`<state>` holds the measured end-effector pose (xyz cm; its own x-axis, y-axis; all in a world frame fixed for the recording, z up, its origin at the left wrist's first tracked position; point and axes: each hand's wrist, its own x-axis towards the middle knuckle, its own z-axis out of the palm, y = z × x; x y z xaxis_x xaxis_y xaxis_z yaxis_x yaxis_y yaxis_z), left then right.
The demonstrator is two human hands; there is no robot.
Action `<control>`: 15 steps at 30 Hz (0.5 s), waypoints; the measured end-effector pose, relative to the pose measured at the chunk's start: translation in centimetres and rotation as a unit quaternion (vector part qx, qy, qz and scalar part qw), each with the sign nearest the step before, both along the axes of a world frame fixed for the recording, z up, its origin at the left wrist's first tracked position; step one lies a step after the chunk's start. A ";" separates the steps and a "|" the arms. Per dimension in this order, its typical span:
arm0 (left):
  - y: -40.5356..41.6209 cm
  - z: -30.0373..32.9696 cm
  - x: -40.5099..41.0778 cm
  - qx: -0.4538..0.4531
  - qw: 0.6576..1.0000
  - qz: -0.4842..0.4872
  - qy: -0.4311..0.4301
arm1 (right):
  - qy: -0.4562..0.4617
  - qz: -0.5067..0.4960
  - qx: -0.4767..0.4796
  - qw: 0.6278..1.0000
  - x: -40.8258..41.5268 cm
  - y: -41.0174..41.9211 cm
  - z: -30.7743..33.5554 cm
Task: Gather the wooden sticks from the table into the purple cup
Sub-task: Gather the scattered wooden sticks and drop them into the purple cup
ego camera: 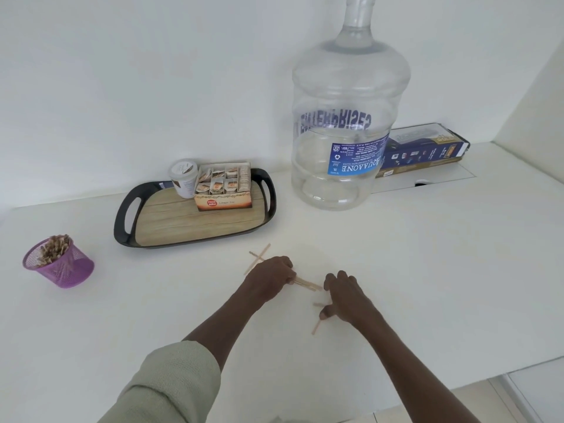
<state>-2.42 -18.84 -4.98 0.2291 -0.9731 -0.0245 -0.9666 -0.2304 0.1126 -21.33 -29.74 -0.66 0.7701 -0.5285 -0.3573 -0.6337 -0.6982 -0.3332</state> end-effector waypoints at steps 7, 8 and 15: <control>0.8 -0.2 -0.3 -0.030 0.996 0.064 0.059 | -0.064 -0.025 0.024 0.997 0.8 -2.7 -0.3; 0.9 -0.1 -0.4 -0.030 0.996 0.064 0.062 | -0.068 -0.018 0.011 0.997 0.8 -2.8 -0.3; 1.6 0.4 -0.8 -0.031 0.998 0.061 0.011 | -0.078 0.007 0.004 0.997 0.6 -3.5 -1.3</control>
<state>-3.18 -17.19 -4.59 0.3458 -0.9379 0.0275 -0.9289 -0.3380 0.1516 -20.71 -33.21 -1.94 0.8236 -0.5151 -0.2376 -0.5645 -0.7033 -0.4321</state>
